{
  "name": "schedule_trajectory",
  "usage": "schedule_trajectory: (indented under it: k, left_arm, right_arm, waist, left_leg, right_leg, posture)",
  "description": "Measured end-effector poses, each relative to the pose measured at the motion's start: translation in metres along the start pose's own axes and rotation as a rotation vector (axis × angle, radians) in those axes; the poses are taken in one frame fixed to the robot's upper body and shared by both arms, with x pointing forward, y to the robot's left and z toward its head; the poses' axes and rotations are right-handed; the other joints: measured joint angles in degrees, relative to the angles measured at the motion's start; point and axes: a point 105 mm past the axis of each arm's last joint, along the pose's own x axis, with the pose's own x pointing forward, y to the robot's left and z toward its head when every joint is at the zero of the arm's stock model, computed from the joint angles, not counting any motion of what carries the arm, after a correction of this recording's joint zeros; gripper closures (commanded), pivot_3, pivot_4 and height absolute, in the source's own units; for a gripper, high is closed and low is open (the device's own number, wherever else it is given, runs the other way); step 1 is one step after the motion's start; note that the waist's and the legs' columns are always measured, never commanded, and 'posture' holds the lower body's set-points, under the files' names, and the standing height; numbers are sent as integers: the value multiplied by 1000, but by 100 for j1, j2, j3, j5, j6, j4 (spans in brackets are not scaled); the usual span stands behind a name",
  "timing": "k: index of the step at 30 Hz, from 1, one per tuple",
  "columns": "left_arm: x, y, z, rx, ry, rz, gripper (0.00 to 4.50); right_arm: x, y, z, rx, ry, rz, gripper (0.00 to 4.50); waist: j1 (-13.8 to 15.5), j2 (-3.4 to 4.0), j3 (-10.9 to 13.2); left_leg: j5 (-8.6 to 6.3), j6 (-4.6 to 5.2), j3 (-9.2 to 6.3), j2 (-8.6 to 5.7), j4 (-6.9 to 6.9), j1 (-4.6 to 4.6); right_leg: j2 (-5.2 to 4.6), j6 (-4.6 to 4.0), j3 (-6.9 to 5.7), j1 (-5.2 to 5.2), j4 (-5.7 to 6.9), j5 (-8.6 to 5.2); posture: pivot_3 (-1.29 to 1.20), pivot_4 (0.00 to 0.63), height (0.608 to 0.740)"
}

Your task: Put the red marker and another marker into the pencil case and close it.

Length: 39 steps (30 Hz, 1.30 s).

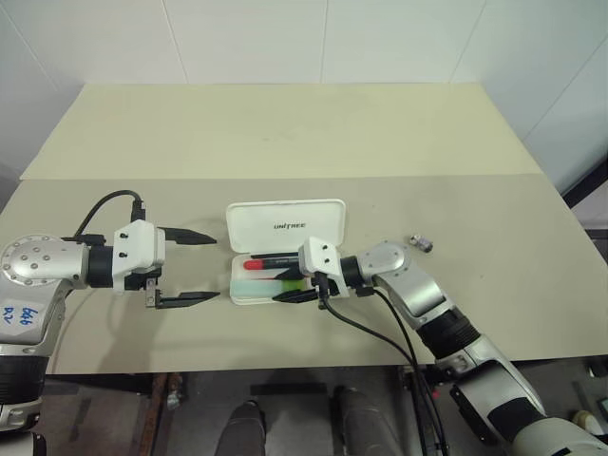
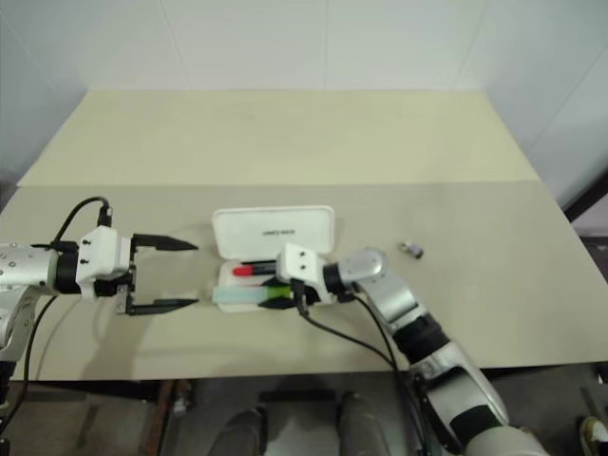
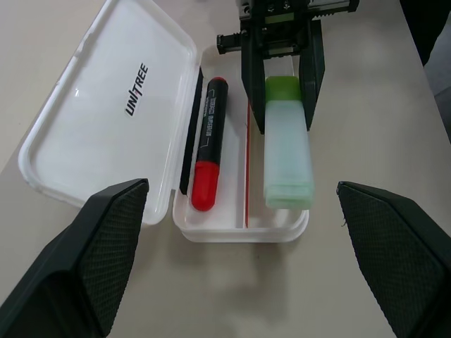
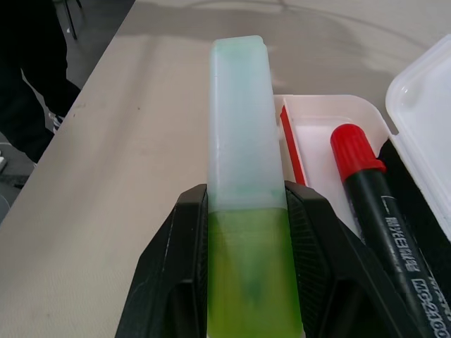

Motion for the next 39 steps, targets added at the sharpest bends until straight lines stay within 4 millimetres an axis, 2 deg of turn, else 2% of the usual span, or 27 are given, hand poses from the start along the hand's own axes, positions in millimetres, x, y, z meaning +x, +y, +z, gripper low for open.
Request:
schedule_trajectory:
  k: [11, 14, 24, 27, 29, 30, 32, 36, 39]
  left_arm:
    - [3, 0, 1, -4, -17, 9, 0]
    - [4, 0, 1, -5, -18, 11, 0]
    - [5, 0, 1, -5, -19, 7, 0]
    - [7, 1, 3, 1, -26, 0, 0]
    - [9, 1, 4, 1, -31, -2, 0]
    - [10, 2, 5, 4, -37, -3, 0]
    - [11, 2, 6, 1, -40, -3, 0]
    - [18, 0, 8, -10, -65, -10, 0]
    - [26, -4, 11, -17, -90, -27, 0]
  right_arm:
    - [-3, -7, -4, -35, 23, 26, 3372]
    - [-3, -6, -4, -44, 22, 34, 2345]
    - [-2, -13, 10, -89, -16, 10, 2345]
    - [-6, -14, 26, -110, -58, -4, 2345]
    - [-17, -15, 46, -137, -105, -35, 2345]
    - [-27, -13, 53, -148, -120, -57, 1977]
    - [-46, -10, 56, -141, -121, -101, 1412]
    - [-78, 1, 33, -46, -51, -183, 41]
    - [-120, 3, 6, 26, 62, -296, 41]
  waist:
    - [0, 0, 0]
    - [0, 0, 0]
    - [-2, 1, 0]
    - [2, 3, 2]
    - [8, 3, 2]
    - [15, 3, 2]
    - [55, 1, 1]
    - [83, 2, 1]
    - [110, 2, 1]
  left_leg:
    - [0, 0, 0, 0, 1, 1]
    - [0, 0, 0, 0, 0, 1]
    - [0, 0, -1, 0, 0, 1]
    - [0, 0, -1, 0, 0, -3]
    - [0, 0, -2, 0, -2, -3]
    - [-1, -1, -3, 0, -4, -4]
    - [-2, -3, -8, 0, -3, -5]
    - [-4, -5, -4, -1, -2, -9]
    - [-4, -5, 0, -1, 0, -9]
  right_leg:
    - [0, 2, 0, 0, 3, 1]
    - [0, 2, 0, 0, 4, 1]
    - [0, 3, 0, -1, 5, 1]
    - [0, 4, 0, -5, 6, 2]
    - [0, 5, 0, -5, 7, 2]
    - [0, 6, -1, -6, 7, 1]
    - [0, 8, -3, -3, 5, -4]
    - [-1, 6, -2, -2, -6, -5]
    - [-1, -8, -1, -1, -15, -12]
  posture:
    - [0, 150, 740]
    - [0, 150, 740]
    - [0, 150, 740]
    - [0, 150, 740]
    - [0, 150, 740]
    - [0, 150, 740]
    - [0, 150, 740]
    - [0, 150, 740]
    - [0, 150, 740]
